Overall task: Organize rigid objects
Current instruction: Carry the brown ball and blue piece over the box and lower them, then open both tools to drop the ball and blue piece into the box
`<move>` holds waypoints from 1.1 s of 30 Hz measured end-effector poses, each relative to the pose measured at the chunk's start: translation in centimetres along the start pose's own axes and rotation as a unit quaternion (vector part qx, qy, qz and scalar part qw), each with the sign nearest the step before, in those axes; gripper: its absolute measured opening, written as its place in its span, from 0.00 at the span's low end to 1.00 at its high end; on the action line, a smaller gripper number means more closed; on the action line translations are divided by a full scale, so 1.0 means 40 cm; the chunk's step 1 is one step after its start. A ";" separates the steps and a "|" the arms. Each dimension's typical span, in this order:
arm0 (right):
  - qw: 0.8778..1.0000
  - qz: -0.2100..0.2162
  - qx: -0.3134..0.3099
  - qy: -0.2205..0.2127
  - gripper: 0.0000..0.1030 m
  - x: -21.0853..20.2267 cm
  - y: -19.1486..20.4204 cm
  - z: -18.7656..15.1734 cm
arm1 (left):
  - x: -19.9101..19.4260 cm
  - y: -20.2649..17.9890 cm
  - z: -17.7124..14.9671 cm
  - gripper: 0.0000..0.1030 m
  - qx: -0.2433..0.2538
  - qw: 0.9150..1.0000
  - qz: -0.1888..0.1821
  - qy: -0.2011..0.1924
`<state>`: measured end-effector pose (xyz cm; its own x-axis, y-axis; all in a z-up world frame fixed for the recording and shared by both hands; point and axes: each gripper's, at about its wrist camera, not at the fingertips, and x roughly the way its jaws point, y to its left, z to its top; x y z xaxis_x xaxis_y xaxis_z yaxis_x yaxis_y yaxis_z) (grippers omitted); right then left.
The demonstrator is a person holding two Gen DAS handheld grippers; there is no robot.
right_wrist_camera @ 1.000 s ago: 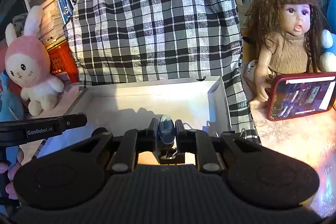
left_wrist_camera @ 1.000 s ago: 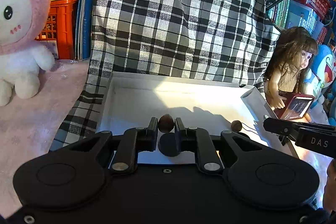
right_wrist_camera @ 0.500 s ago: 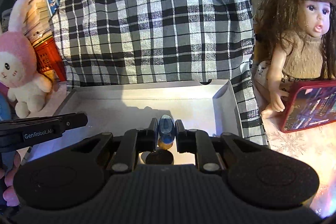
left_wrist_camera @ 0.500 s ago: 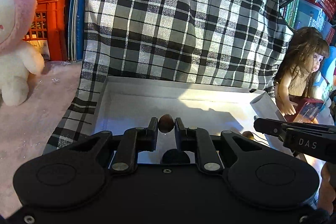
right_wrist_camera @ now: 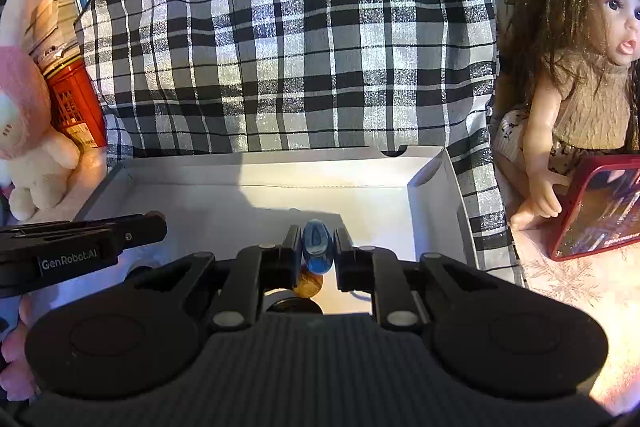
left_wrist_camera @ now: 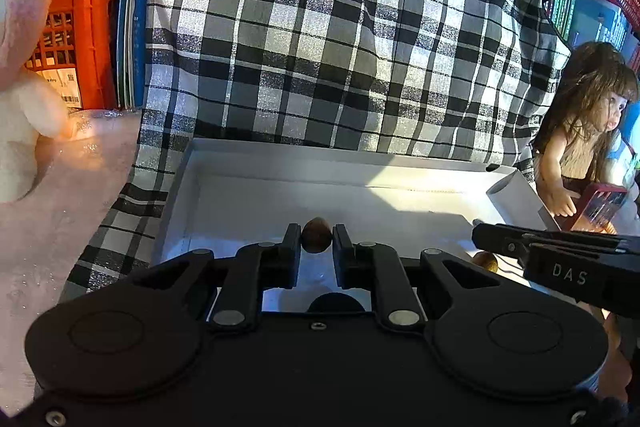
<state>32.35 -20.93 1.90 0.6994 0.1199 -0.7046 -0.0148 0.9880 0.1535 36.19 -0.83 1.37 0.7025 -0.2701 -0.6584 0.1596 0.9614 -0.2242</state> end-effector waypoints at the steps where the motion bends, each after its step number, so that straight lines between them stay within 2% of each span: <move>1: 1.000 0.000 0.000 0.000 0.20 0.001 0.000 -0.001 | 0.001 0.001 0.001 0.16 -0.001 1.000 -0.001 0.001; 13: 1.000 0.004 0.005 0.006 0.20 0.019 -0.002 0.002 | 0.023 0.009 0.005 0.16 -0.016 1.000 0.013 0.021; 24: 1.000 0.007 0.018 0.015 0.21 0.026 -0.007 0.001 | 0.025 0.008 0.002 0.17 -0.012 1.000 0.013 0.024; 32: 1.000 0.007 0.029 0.009 0.26 0.010 -0.015 -0.001 | 0.010 0.004 0.001 0.29 -0.011 1.000 0.012 0.021; 33: 0.999 0.007 0.030 0.008 0.30 0.005 -0.017 -0.001 | 0.007 0.002 0.000 0.30 -0.010 1.000 0.011 0.021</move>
<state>32.45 -21.58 1.62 0.6884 0.1356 -0.7125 0.0189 0.9787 0.2045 36.40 -0.82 1.19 0.6758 -0.2516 -0.6929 0.1306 0.9659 -0.2234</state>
